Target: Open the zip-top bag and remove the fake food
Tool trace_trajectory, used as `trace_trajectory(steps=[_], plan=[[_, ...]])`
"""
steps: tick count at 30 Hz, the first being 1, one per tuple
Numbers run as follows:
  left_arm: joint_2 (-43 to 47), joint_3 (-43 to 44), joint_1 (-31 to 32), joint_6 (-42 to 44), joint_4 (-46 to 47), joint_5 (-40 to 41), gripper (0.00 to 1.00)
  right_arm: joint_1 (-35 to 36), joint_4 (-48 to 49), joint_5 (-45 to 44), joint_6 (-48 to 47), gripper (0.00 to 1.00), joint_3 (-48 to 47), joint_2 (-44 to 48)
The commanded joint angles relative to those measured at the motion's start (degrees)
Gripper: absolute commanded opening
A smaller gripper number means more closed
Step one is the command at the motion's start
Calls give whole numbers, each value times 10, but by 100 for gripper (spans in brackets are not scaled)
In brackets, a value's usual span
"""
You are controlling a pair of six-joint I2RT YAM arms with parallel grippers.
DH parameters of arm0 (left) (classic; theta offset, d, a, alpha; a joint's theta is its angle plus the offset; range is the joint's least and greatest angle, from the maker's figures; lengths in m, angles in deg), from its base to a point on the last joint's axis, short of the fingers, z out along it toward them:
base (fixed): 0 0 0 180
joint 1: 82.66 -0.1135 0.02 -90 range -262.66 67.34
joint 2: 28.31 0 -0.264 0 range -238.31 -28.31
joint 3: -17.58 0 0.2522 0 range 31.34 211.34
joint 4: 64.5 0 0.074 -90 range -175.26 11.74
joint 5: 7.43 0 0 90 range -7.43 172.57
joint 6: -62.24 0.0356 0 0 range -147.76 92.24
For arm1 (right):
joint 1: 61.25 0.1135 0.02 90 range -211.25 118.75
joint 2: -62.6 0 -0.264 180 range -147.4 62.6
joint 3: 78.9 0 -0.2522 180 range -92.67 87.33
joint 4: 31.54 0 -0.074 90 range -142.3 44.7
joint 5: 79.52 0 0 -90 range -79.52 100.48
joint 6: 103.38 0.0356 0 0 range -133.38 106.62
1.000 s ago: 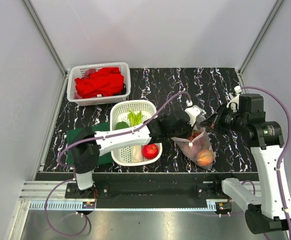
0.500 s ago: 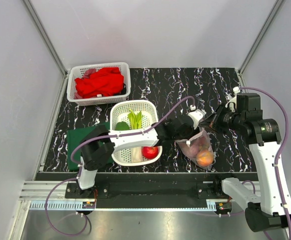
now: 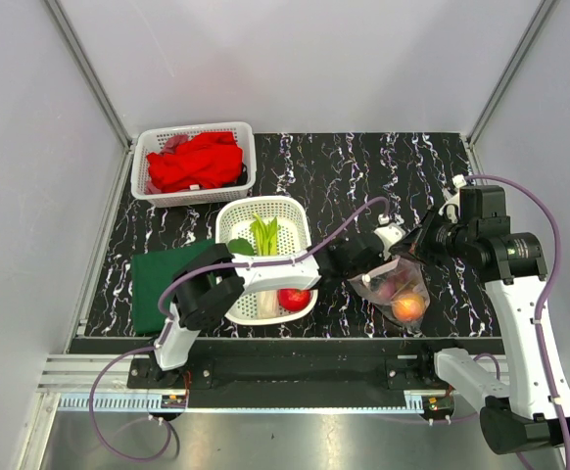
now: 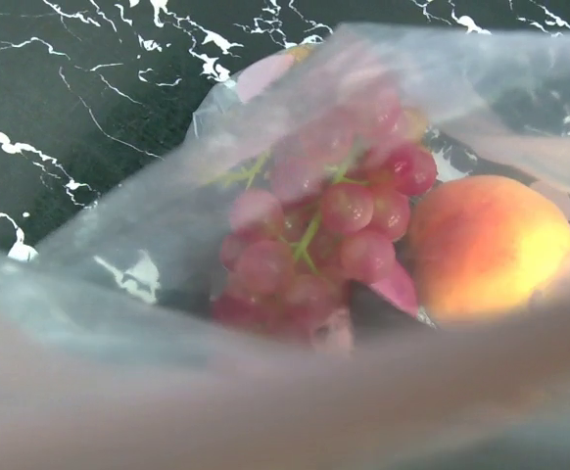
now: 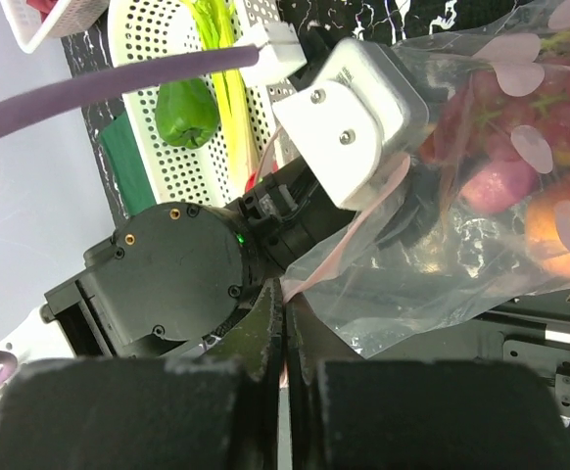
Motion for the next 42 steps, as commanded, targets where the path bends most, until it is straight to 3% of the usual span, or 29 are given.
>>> trace_trajectory(steps=[1,4,7,14,23,29,32,36,38,42], plan=[[-21,6,-5,14,-39,17,40,1,20,20,-17,0,-16,7],[-8,31,-5,29,-66,32,22,0,22,20,-18,0,-18,6],[9,71,-5,43,-106,35,13,0,21,12,-38,0,-18,7],[79,124,-2,22,-185,8,2,1,16,-35,-73,0,-20,14],[172,161,10,3,-249,-50,0,1,8,-92,-98,0,-28,10],[205,224,13,2,-295,-42,0,1,10,-106,-112,0,2,28],[210,281,13,10,-320,-18,0,0,8,-110,-111,0,26,37],[250,292,12,26,-338,7,0,1,18,-118,-100,0,49,45],[289,282,12,36,-345,32,0,1,22,-119,-99,0,50,39],[364,187,9,52,-344,170,1,1,31,-125,-100,0,28,26]])
